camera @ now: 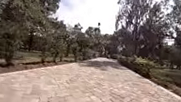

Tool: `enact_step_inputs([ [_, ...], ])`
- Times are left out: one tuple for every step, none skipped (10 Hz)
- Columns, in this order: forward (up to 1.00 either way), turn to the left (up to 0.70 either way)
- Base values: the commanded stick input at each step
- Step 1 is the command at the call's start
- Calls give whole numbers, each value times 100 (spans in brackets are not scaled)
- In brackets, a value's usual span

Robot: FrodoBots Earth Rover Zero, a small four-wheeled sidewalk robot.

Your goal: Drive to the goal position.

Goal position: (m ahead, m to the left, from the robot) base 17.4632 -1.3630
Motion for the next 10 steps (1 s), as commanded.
enact_step_inputs([
  [70,-35],
  [70,-35],
  [70,-35],
  [70,-28],
  [70,-10],
  [70,0],
  [70,0],
  [70,0],
  [70,0],
  [70,0],
])
